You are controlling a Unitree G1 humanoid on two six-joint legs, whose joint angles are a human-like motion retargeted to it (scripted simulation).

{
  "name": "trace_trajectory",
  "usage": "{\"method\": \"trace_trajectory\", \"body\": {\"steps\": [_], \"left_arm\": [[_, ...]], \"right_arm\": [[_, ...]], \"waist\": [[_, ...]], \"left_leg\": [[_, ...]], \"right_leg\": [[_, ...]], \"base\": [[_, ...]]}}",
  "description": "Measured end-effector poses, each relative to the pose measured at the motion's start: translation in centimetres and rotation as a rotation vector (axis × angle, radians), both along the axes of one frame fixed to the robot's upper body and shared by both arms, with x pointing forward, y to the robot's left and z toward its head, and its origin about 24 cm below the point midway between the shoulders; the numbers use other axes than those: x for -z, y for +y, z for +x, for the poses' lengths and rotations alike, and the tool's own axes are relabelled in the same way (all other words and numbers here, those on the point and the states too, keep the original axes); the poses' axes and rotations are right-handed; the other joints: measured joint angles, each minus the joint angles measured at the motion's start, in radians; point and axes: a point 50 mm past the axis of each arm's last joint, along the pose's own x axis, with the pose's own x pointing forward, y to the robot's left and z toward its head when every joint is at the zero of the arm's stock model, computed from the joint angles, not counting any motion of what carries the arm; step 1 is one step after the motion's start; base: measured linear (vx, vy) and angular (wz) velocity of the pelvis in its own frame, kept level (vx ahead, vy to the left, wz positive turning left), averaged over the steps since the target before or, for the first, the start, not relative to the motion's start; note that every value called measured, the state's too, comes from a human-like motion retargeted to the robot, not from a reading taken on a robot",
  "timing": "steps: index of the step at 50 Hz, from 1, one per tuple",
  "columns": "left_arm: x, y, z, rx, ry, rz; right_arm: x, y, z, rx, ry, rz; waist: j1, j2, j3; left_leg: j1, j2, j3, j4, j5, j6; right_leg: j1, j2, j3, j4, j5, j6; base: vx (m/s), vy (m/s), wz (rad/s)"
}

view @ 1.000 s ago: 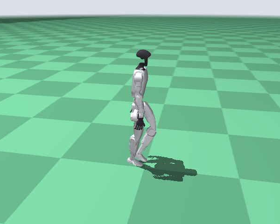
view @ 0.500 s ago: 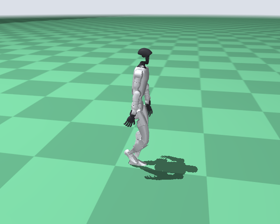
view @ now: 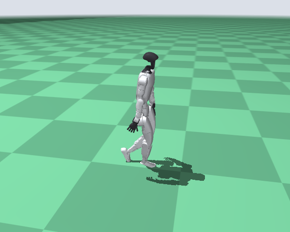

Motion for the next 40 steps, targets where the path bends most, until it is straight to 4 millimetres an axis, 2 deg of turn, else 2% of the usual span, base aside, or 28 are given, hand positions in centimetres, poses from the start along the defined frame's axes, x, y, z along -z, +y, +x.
{"method": "trace_trajectory", "body": {"steps": [3,5,10,12,13,15,17,18,20,22,23,25,26,29,33,37,40], "left_arm": [[0.0,1.5,-1.6,-0.006,0.032,0.092],[0.0,2.3,-2.6,-0.054,0.040,0.150],[0.4,1.5,-4.9,-0.207,0.122,0.093],[0.5,0.8,-5.5,-0.257,0.167,0.020],[0.6,0.2,-5.8,-0.268,0.192,-0.023],[0.6,-0.1,-6.3,-0.275,0.237,-0.092],[0.4,0.8,-6.5,-0.259,0.274,-0.110],[0.3,1.1,-6.8,-0.251,0.295,-0.108],[0.2,1.6,-6.9,-0.230,0.317,-0.080],[0.2,1.8,-6.9,-0.232,0.315,-0.041],[0.2,1.8,-6.9,-0.242,0.309,-0.024],[0.2,1.7,-6.8,-0.275,0.285,-0.008],[0.3,1.5,-6.3,-0.289,0.265,-0.019],[0.2,1.1,-3.5,-0.300,0.184,-0.051],[-0.7,0.8,2.4,-0.259,-0.017,-0.030],[-2.5,0.5,8.2,-0.176,-0.247,-0.026],[-4.1,0.6,11.5,-0.097,-0.371,-0.024]], "right_arm": [[-0.1,-0.4,2.6,-0.097,-0.073,-0.050],[-0.2,-0.1,4.9,-0.174,-0.123,-0.068],[-1.1,1.0,11.1,-0.324,-0.298,-0.044],[-1.8,1.4,13.5,-0.359,-0.386,-0.052],[-2.1,1.4,14.3,-0.368,-0.424,-0.065],[-2.6,1.6,15.8,-0.383,-0.495,-0.085],[-2.8,2.1,16.5,-0.401,-0.526,-0.082],[-2.7,2.2,16.3,-0.415,-0.517,-0.077],[-2.4,2.1,15.6,-0.437,-0.479,-0.067],[-1.9,2.2,14.3,-0.450,-0.430,-0.055],[-1.6,2.3,13.4,-0.447,-0.407,-0.044],[-1.0,2.5,11.7,-0.421,-0.383,-0.004],[-0.8,2.6,10.9,-0.392,-0.397,0.018],[-0.2,2.3,8.8,-0.252,-0.423,-0.013],[0.2,1.2,5.7,-0.042,-0.378,-0.105],[0.3,0.5,2.5,0.055,-0.245,-0.059],[0.4,0.4,1.0,0.032,-0.180,0.005]], "waist": [[0.086,-0.020,0.016],[0.133,-0.002,0.015],[0.179,0.008,-0.008],[0.167,0.000,-0.024],[0.154,-0.003,-0.033],[0.147,-0.008,-0.030],[0.138,-0.041,-0.033],[0.151,-0.046,-0.038],[0.168,-0.038,-0.046],[0.178,-0.030,-0.055],[0.180,-0.020,-0.059],[0.152,0.020,-0.066],[0.126,0.041,-0.067],[0.052,0.099,-0.068],[-0.037,0.111,-0.058],[-0.120,0.080,-0.054],[-0.155,0.056,-0.049]], "left_leg": [[-0.137,0.122,0.073,0.256,-0.249,0.000],[-0.254,0.185,0.083,0.367,-0.375,0.000],[-0.519,0.210,0.134,0.333,-0.622,0.000],[-0.602,0.098,0.132,0.168,-0.665,-0.001],[-0.623,-0.015,0.108,0.033,-0.645,-0.005],[-0.620,-0.127,0.011,-0.168,-0.607,-0.064],[-0.606,-0.024,0.080,-0.019,-0.744,0.000],[-0.572,0.013,0.100,-0.050,-0.762,0.000],[-0.544,-0.016,0.028,-0.073,-0.778,0.000],[-0.488,0.032,0.052,-0.118,-0.784,0.000],[-0.448,0.060,0.067,-0.147,-0.782,0.000],[-0.365,0.060,0.030,-0.247,-0.750,0.000],[-0.327,0.059,0.010,-0.300,-0.727,0.000],[-0.230,0.070,-0.037,-0.431,-0.677,0.000],[-0.130,0.036,-0.082,-0.579,-0.608,0.000],[-0.042,-0.030,-0.107,-0.705,-0.544,-0.002],[0.022,-0.057,-0.121,-0.765,-0.527,0.000]], "right_leg": [[0.097,0.003,0.039,-0.093,0.002,-0.016],[0.139,0.033,0.036,-0.162,0.024,-0.019],[0.196,0.021,-0.044,-0.259,0.047,0.049],[0.192,-0.023,-0.086,-0.275,0.067,0.113],[0.191,-0.065,-0.119,-0.279,0.081,0.162],[0.218,-0.090,-0.169,-0.281,0.088,0.219],[0.234,-0.068,-0.175,-0.270,0.089,0.202],[0.241,-0.064,-0.161,-0.256,0.104,0.207],[0.243,-0.059,-0.169,-0.214,0.167,0.224],[0.240,-0.069,-0.198,-0.132,0.269,0.252],[0.234,-0.068,-0.205,-0.076,0.336,0.264],[0.183,-0.050,-0.169,0.080,0.462,0.314],[0.141,-0.042,-0.164,0.190,0.464,0.325],[0.013,-0.069,-0.225,0.504,0.379,0.320],[-0.186,-0.107,-0.253,0.738,0.254,0.303],[-0.384,-0.133,-0.197,0.733,0.147,0.335],[-0.458,-0.153,-0.199,0.600,0.064,0.260]], "base": [[0.61,-0.29,-0.59],[0.40,0.07,-0.27],[0.37,0.32,0.29],[0.32,0.75,0.83],[0.41,0.80,0.91],[0.47,0.16,0.54],[0.50,-0.66,-0.02],[0.73,-0.29,-0.59],[0.79,0.06,-0.79],[0.69,0.20,-0.96],[0.67,0.29,-0.76],[0.56,0.35,-0.10],[0.52,0.30,0.42],[0.55,0.16,0.58],[0.42,0.02,0.70],[0.35,-0.02,0.68],[0.55,-0.18,0.09]]}}
